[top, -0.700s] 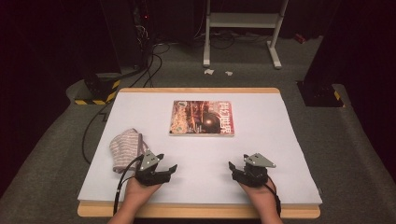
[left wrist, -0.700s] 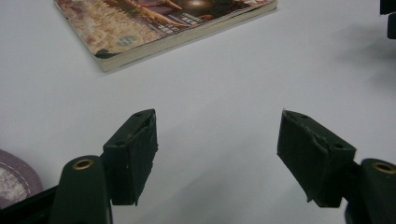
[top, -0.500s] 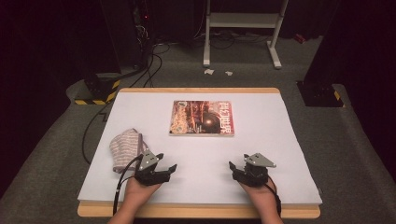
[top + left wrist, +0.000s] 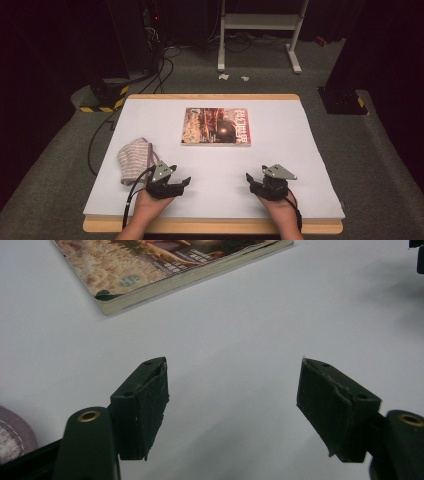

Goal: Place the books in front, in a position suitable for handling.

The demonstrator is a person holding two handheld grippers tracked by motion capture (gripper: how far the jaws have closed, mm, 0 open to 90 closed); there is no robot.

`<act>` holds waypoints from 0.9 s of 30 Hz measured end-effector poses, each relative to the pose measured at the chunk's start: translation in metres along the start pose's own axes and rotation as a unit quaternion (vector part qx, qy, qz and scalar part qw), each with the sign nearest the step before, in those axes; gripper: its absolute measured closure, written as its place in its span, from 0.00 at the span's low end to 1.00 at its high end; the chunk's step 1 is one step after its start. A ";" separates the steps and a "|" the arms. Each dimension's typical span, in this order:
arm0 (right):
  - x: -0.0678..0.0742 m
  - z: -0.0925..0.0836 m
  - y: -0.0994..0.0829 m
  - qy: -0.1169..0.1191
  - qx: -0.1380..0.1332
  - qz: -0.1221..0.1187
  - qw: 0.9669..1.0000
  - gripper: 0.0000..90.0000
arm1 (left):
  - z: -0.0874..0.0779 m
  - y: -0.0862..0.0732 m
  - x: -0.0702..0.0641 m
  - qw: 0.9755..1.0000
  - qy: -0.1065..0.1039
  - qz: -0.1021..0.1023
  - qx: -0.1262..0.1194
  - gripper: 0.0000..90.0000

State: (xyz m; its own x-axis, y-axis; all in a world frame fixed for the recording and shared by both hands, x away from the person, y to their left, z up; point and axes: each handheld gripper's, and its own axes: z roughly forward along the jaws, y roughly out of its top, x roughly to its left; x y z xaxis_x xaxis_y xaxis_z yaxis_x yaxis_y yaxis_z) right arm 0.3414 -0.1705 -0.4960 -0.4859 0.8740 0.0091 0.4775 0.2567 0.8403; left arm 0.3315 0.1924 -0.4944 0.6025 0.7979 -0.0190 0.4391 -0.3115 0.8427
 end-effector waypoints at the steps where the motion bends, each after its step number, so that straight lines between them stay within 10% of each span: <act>1: 0.000 0.000 0.000 0.000 0.000 0.001 1.000 0.36 | 0.000 0.000 0.000 1.000 -0.001 -0.001 0.000 0.32; 27: -0.002 0.000 0.001 -0.008 -0.002 -0.003 1.000 0.39 | -0.005 0.009 0.013 0.999 0.013 -0.033 -0.011 0.38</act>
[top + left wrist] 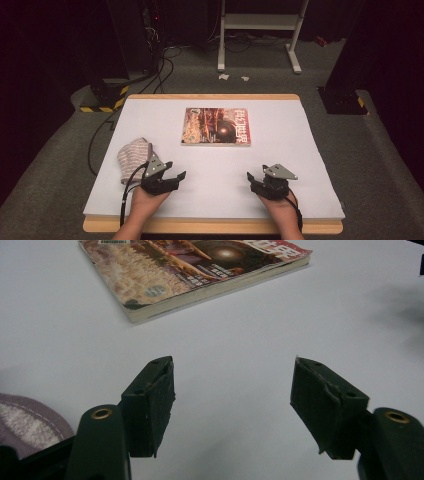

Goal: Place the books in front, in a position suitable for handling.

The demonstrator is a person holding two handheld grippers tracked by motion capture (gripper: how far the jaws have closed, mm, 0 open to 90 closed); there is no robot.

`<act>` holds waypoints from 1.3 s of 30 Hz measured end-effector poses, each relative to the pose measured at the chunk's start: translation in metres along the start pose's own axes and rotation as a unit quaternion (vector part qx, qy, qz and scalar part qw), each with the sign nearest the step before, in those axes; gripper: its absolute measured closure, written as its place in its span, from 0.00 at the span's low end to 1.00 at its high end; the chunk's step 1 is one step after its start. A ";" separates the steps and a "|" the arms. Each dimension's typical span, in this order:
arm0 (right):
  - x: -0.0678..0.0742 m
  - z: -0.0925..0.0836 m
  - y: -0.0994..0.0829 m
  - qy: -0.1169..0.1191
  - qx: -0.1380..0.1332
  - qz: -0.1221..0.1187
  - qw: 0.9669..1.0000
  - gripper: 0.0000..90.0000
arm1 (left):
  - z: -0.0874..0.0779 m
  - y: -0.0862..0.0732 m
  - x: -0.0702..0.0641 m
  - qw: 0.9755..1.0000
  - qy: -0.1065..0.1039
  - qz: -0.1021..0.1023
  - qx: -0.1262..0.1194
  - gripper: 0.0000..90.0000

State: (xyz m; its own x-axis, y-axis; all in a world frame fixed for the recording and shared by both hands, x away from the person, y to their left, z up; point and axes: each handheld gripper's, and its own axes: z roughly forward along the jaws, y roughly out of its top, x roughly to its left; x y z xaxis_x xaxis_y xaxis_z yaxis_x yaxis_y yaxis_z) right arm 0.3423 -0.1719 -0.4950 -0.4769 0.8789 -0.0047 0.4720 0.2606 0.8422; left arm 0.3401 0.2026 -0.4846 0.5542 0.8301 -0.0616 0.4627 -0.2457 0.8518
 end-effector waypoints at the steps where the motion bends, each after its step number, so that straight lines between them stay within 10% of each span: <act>1: -0.002 0.000 0.000 -0.002 0.001 0.002 1.000 0.40 | 0.004 0.004 0.001 1.000 0.002 -0.005 0.000 0.38; 14: -0.009 0.005 0.011 -0.007 -0.012 0.009 1.000 0.42 | 0.035 0.031 0.001 1.000 0.023 -0.015 -0.002 0.43; 39: -0.017 0.073 0.076 -0.023 0.012 -0.005 1.000 0.48 | 0.110 0.076 0.031 0.996 0.074 -0.041 0.029 0.41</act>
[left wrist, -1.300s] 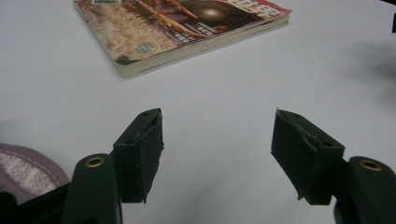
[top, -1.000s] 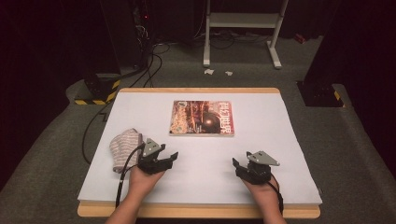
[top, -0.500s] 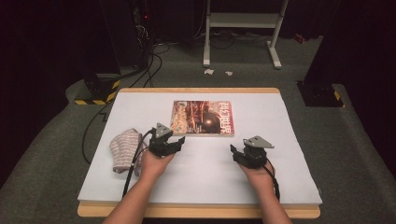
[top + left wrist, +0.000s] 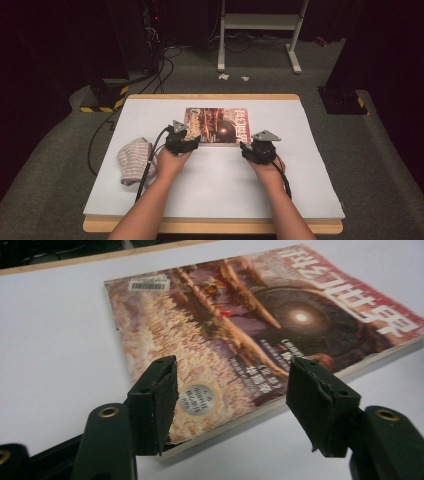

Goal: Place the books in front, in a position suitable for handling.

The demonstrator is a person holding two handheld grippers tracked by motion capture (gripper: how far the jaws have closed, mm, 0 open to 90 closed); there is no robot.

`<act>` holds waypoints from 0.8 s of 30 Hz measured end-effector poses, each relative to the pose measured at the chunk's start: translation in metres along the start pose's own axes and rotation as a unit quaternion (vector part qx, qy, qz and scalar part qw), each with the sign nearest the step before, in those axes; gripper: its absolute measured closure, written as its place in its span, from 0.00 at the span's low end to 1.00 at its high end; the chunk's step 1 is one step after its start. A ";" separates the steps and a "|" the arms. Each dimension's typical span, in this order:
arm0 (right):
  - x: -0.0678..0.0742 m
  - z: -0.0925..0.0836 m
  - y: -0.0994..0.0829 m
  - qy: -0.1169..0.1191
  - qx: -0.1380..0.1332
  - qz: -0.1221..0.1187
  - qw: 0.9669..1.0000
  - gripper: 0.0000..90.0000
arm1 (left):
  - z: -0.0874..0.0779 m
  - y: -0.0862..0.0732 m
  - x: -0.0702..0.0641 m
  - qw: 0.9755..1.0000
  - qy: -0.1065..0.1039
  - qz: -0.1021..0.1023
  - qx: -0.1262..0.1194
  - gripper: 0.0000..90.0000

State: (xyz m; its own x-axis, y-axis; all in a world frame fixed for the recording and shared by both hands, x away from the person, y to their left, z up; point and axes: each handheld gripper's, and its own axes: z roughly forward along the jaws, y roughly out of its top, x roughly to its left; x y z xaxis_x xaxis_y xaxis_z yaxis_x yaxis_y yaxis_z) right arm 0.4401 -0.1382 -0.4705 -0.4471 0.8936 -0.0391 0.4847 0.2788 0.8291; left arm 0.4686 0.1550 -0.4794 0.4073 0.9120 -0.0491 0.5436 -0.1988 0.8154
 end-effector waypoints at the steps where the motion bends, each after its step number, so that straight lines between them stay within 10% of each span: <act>1: 0.000 0.005 0.001 0.000 0.002 -0.001 1.000 0.48 | 0.003 0.000 0.001 1.000 0.001 -0.003 0.003 0.41; 24: -0.022 0.061 -0.002 0.005 0.072 0.082 0.994 0.34 | 0.029 -0.010 0.021 0.996 0.019 -0.057 0.062 0.28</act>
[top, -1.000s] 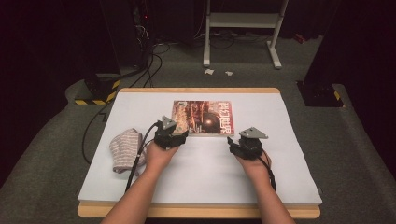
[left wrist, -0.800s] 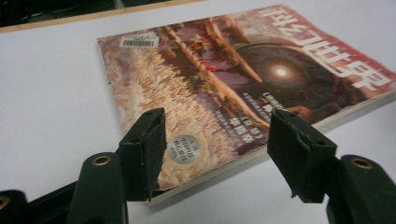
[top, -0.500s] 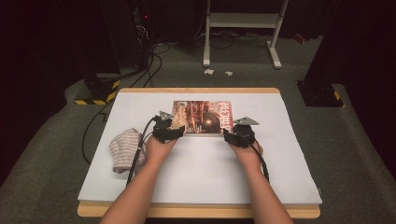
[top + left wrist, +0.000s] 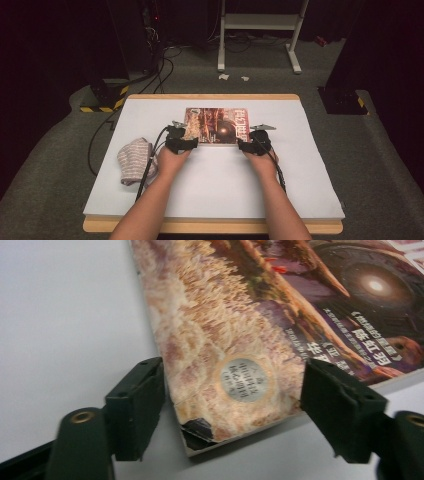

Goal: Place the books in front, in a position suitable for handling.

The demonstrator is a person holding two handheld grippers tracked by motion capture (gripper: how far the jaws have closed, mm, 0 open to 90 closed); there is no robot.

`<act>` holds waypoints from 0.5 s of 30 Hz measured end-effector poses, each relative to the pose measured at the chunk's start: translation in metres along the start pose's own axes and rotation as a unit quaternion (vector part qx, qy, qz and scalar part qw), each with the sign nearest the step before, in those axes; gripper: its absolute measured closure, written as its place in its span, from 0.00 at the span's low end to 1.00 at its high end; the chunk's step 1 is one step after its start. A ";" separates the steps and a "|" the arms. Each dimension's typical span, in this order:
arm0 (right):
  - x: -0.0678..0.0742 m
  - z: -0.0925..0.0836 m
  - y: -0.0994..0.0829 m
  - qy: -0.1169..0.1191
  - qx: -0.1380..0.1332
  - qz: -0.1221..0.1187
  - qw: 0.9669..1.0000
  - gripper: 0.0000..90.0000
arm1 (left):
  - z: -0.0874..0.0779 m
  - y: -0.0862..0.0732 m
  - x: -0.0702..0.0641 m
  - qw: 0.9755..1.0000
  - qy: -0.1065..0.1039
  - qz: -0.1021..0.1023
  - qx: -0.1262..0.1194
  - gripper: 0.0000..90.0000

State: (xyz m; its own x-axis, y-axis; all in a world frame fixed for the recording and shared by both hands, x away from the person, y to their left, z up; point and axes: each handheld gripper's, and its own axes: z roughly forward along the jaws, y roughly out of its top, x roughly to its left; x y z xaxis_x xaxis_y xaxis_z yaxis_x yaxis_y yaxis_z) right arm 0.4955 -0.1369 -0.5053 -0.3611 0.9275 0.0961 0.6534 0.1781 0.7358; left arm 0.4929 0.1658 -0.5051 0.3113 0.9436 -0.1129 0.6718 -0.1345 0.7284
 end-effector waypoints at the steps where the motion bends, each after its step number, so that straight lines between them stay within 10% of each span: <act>1: 0.000 0.001 0.001 0.000 0.004 0.000 1.000 0.34 | 0.000 -0.001 0.001 1.000 0.000 0.002 -0.002 0.27; 15: 0.004 0.006 0.005 0.007 0.008 0.004 1.000 0.38 | 0.001 0.000 0.001 1.000 -0.009 -0.003 -0.001 0.33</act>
State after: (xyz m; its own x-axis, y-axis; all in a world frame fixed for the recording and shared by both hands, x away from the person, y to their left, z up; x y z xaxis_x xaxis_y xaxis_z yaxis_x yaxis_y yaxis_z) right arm 0.5011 -0.1302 -0.5056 -0.3650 0.9244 0.1109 0.6665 0.1763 0.7244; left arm 0.4941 0.1666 -0.5060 0.3198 0.9386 -0.1292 0.6719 -0.1286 0.7294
